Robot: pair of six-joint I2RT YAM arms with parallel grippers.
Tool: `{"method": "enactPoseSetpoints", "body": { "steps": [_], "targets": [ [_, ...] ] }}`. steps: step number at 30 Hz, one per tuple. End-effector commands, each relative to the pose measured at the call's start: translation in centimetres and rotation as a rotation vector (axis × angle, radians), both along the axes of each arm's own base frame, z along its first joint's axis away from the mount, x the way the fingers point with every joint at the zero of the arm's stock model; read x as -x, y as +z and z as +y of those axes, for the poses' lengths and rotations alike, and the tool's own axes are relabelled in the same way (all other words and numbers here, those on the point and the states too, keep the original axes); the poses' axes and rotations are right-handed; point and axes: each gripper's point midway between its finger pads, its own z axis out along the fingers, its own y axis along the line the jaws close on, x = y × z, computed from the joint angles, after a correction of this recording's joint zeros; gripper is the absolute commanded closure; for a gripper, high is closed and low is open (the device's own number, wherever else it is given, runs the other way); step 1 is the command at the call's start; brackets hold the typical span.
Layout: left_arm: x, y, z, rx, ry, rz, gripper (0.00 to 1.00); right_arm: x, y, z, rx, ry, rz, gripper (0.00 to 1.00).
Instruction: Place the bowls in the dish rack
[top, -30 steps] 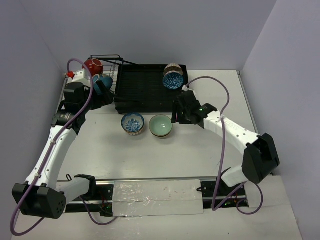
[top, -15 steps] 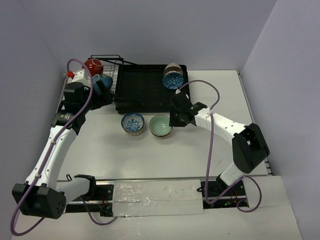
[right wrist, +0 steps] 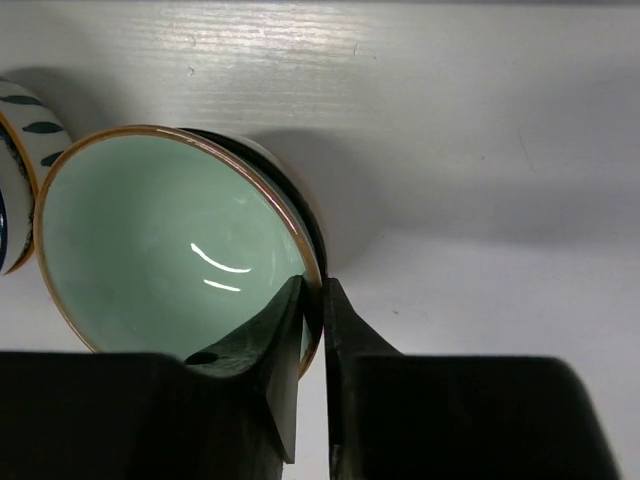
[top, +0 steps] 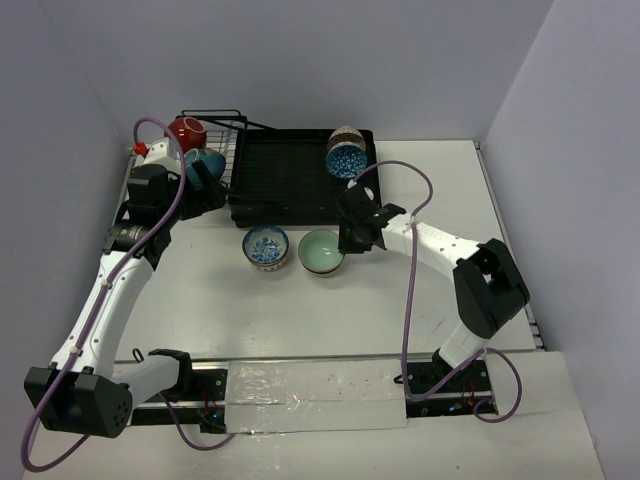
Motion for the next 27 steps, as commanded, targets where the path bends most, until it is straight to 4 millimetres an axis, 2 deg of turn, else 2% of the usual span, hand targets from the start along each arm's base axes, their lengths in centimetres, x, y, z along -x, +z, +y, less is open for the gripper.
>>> {"method": "enactPoseSetpoints", "body": {
  "steps": [1, 5, 9, 12, 15, 17, 21, 23, 27],
  "targets": [
    [0.0, 1.1, 0.2, -0.001, -0.003, -0.039, 0.01, -1.4, 1.9, 0.7, -0.004, -0.012, -0.068, 0.85],
    [0.0, 1.0, 0.0, 0.002, -0.008, -0.041, 0.01, -1.7, 3.0, 0.1, 0.033, -0.013, -0.108, 1.0],
    [-0.1, 1.0, 0.1, 0.003, -0.005, -0.04, 0.01, -1.7, 4.6, 0.0, 0.053, 0.029, -0.157, 1.0],
    [-0.1, 1.0, 0.1, 0.002, -0.005, -0.039, 0.01, -1.8, 6.8, 0.0, 0.05, 0.056, -0.222, 1.0],
    [-0.1, 1.0, 0.0, 0.006, -0.008, -0.04, 0.01, -1.8, 9.7, -0.1, 0.063, 0.136, -0.319, 1.0],
    [-0.1, 1.0, 0.0, 0.006, -0.008, -0.038, 0.01, -1.9, 12.4, 0.0, 0.046, 0.171, -0.406, 1.0],
    [0.0, 1.2, 0.0, 0.011, -0.01, -0.045, 0.01, -2.4, 17.0, -1.0, 0.089, 0.248, -0.593, 1.0],
    [0.0, 1.2, 0.0, 0.011, -0.01, -0.047, 0.01, -2.7, 19.8, -1.7, 0.117, 0.254, -0.704, 1.0],
    [0.0, 1.2, 0.0, 0.009, -0.009, -0.044, 0.01, -4.4, 24.5, -4.1, 0.306, 0.266, -0.984, 1.0]
  ]
}}
